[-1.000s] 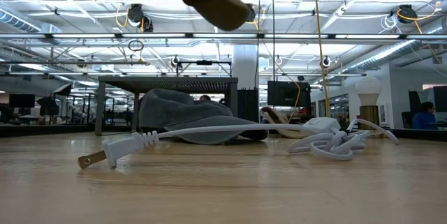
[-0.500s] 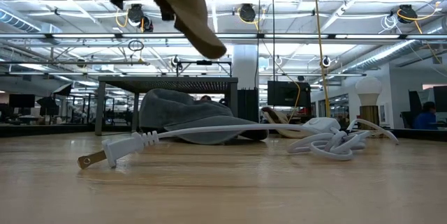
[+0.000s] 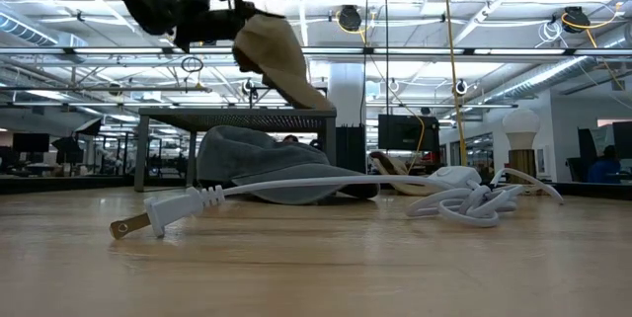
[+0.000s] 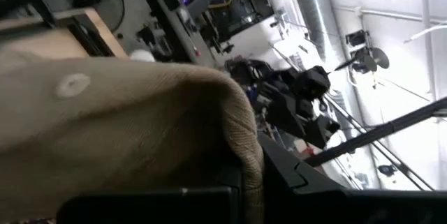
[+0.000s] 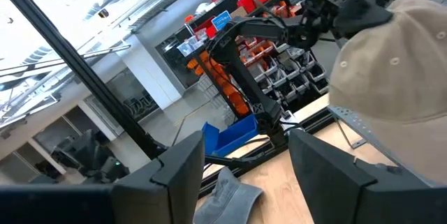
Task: Pick & Place hat
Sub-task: Put the bottom brown cap on the shelf
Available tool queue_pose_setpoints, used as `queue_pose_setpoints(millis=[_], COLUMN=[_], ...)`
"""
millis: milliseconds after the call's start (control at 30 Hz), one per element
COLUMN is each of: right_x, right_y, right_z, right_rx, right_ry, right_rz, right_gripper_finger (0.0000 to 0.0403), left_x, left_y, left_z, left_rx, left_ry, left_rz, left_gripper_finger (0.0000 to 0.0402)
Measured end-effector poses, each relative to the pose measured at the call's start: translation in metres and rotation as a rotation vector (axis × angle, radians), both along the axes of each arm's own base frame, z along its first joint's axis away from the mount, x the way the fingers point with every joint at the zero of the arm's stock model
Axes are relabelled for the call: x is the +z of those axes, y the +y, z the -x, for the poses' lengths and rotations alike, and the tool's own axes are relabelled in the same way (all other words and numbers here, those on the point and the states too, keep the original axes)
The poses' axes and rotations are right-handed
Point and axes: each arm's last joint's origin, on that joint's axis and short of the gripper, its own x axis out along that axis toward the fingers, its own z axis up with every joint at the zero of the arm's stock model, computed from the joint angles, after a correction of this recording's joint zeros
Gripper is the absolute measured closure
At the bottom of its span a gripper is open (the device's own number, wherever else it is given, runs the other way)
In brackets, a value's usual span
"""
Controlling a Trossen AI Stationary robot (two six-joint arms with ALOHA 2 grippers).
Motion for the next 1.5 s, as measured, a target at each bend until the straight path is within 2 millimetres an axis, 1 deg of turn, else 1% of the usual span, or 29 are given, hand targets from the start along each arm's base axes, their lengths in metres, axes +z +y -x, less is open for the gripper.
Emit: queue_pose_setpoints(millis=[200, 333, 467, 600, 733, 933, 1033, 1200, 1333, 1500], right_x=[0.000, -0.001, -0.001, -0.001, -0.001, -0.001, -0.001, 0.000, 0.000, 0.000], right_y=[0.000, -0.001, -0.001, -0.001, -0.001, -0.001, -0.001, -0.001, 0.000, 0.000], right_z=[0.000, -0.001, -0.001, -0.001, -0.001, -0.001, -0.001, -0.001, -0.001, -0.001], right_rx=[-0.002, -0.024, -0.027, -0.026, -0.023, -0.022, -0.022, -0.018, 0.007, 0.008], right_ry=[0.001, 0.003, 0.004, 0.004, 0.004, 0.004, 0.004, 0.004, 0.003, 0.003], right_rz=[0.004, 0.010, 0.026, 0.025, 0.025, 0.025, 0.025, 0.025, 0.026, 0.026], right_gripper_finger=[0.0202, 0.0202, 0.0202, 0.0202, 0.0202, 0.0202, 0.0202, 0.0202, 0.0202, 0.0202], left_x=[-0.012, -0.022, -0.028, -0.028, -0.034, -0.047, -0.050, -0.048, -0.040, -0.034], left_y=[0.016, 0.020, 0.023, 0.028, 0.033, 0.029, 0.026, 0.025, 0.024, 0.019], left_z=[0.005, 0.002, 0.001, 0.007, 0.014, 0.012, 0.010, 0.010, 0.019, 0.030], left_rx=[0.043, 0.021, 0.023, 0.047, 0.070, 0.054, 0.044, 0.047, 0.070, 0.124], left_ry=[0.014, 0.036, 0.046, 0.050, 0.089, 0.177, 0.199, 0.198, 0.197, 0.246], left_rz=[-0.015, 0.007, 0.009, 0.014, 0.067, 0.114, 0.118, 0.117, 0.101, 0.081], left_gripper_finger=[0.0383, 0.0383, 0.0383, 0.0383, 0.0383, 0.0383, 0.0383, 0.0383, 0.0383, 0.0383])
